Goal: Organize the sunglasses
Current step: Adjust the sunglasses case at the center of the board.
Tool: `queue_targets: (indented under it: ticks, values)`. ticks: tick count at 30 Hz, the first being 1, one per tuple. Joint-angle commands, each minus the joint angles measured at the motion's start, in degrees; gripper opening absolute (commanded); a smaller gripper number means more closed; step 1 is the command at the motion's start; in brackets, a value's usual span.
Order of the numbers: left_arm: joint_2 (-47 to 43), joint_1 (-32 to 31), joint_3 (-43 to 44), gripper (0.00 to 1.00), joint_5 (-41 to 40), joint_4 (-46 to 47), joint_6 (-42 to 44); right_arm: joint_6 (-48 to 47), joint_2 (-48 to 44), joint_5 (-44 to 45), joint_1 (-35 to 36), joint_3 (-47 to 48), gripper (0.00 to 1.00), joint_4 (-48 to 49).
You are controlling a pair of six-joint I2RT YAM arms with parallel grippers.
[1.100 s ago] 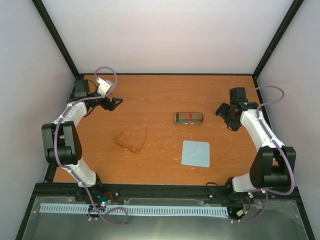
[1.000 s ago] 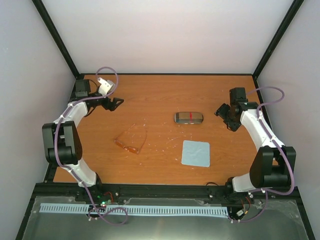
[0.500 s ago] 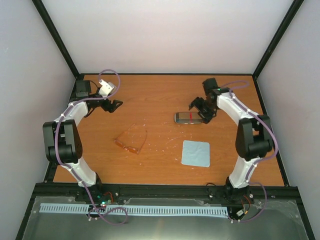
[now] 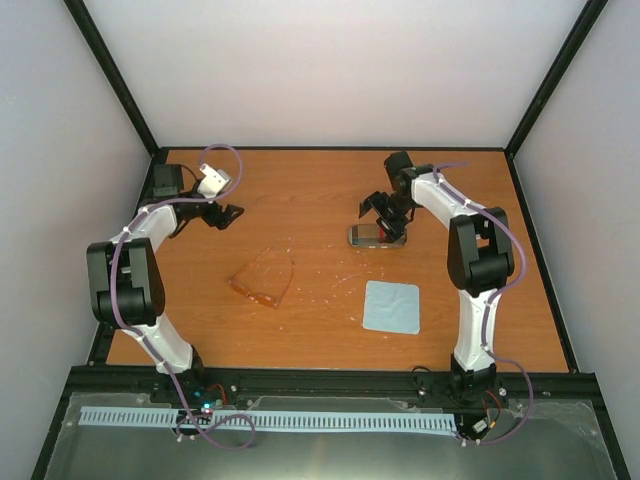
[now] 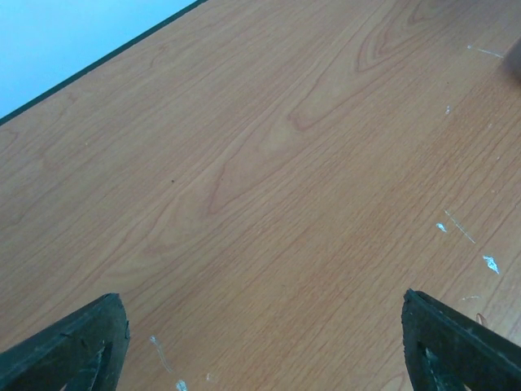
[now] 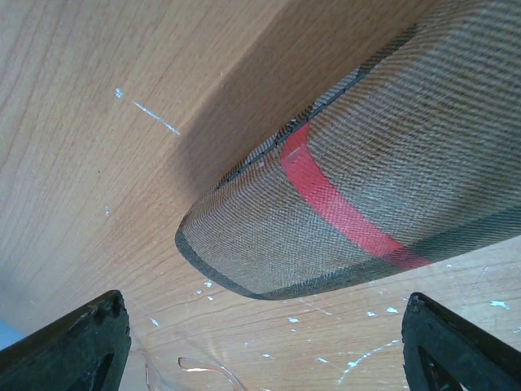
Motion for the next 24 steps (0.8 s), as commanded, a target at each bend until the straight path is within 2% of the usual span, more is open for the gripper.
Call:
queue_targets:
  ticks: [1,6,14,24]
  values:
    - [1.1,0.5,-0.3,0.91,0.0,1.0,0.6,2.7,3.1,-2.0,0.0,2.7,0.89,-2.6]
    - [1.9,0.8,-0.5,0.91,0.1,1.9,0.2,1.7,6.5,-1.2,0.0,7.0,0.89,-5.9]
    - [2.4,1.3,-1.2,0.91,0.6,2.6,0.0,0.1,9.7,-1.3,-0.1,7.8,0.89,-8.2]
    - [2.6,1.4,-2.0,0.90,1.6,3.3,-0.5,-3.2,8.6,-1.5,-0.8,9.2,0.87,-10.9]
